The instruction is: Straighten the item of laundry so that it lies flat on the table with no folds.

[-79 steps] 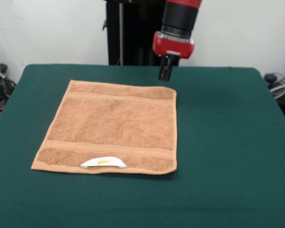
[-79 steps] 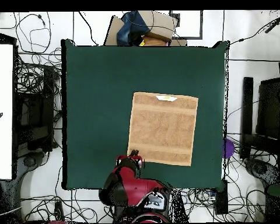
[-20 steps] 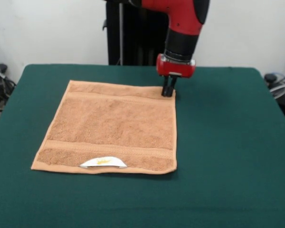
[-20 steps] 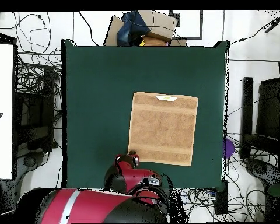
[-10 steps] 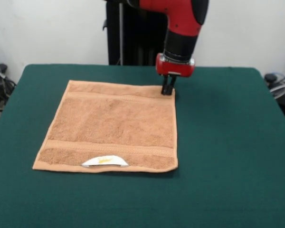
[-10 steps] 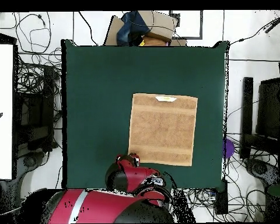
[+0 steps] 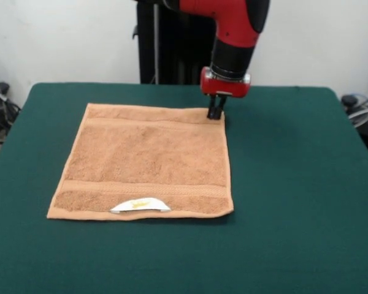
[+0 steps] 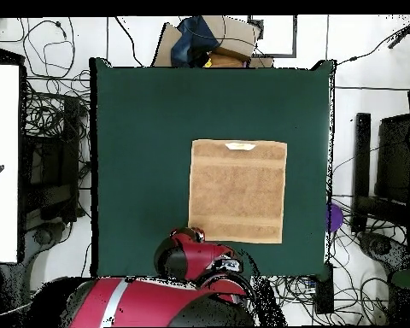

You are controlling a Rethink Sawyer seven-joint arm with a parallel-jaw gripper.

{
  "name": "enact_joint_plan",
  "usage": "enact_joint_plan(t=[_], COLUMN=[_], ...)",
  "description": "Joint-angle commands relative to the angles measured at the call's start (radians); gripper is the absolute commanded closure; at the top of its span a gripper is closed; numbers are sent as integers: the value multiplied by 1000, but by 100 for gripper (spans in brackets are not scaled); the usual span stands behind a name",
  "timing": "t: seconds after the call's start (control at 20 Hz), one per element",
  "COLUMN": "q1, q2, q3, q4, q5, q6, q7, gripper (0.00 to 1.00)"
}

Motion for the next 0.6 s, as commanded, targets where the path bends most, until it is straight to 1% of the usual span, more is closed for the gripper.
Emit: enact_joint_plan(t=[0.05, 0.4, 0.6], q1=[-5, -9, -2], q2=[132, 131, 133], q3=[103, 109, 105], q4=[17, 11, 12], q5=[28, 19, 14], q6=[292, 333, 326], q7=[106, 99, 105], gripper=[100, 100, 100])
